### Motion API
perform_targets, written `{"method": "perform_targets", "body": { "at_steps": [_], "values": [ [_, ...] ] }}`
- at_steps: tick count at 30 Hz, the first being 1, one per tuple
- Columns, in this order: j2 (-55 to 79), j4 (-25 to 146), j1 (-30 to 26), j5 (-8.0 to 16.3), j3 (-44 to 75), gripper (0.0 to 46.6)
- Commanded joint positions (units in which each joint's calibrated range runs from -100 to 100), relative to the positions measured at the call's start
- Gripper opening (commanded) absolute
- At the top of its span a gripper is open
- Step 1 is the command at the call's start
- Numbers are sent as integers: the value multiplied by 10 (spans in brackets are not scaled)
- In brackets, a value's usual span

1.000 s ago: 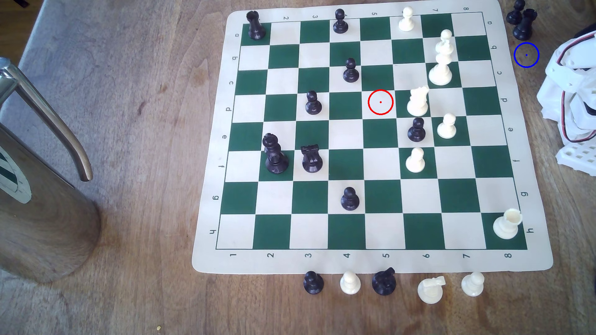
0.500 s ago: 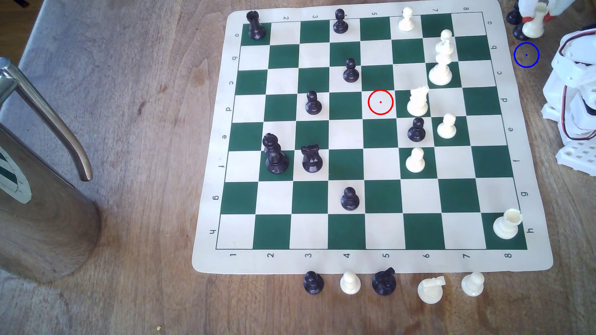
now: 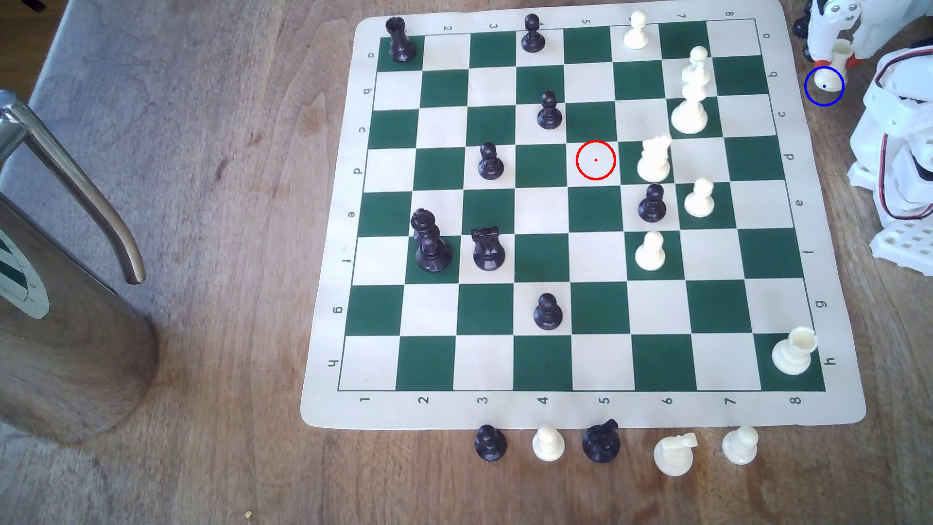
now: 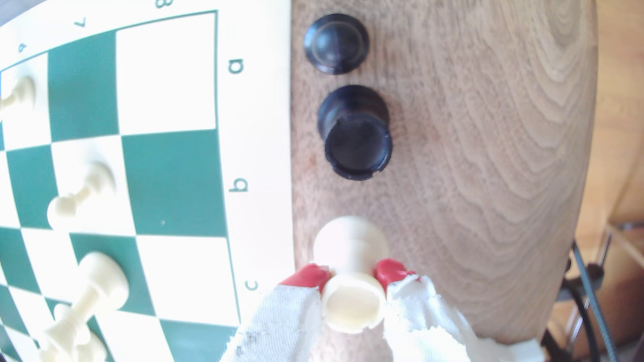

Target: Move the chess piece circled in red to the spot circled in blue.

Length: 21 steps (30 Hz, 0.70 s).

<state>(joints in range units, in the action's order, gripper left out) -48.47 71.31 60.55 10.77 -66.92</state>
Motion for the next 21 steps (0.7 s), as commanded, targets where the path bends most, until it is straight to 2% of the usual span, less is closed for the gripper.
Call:
{"method": "perform_targets", "body": {
  "at_steps": [1,8,21],
  "values": [
    [-11,-28,21,-5,-1,5],
    [-9,-55,29,-9,-17,5],
    [1,-78,4,-5,-36,5]
  ]
}}
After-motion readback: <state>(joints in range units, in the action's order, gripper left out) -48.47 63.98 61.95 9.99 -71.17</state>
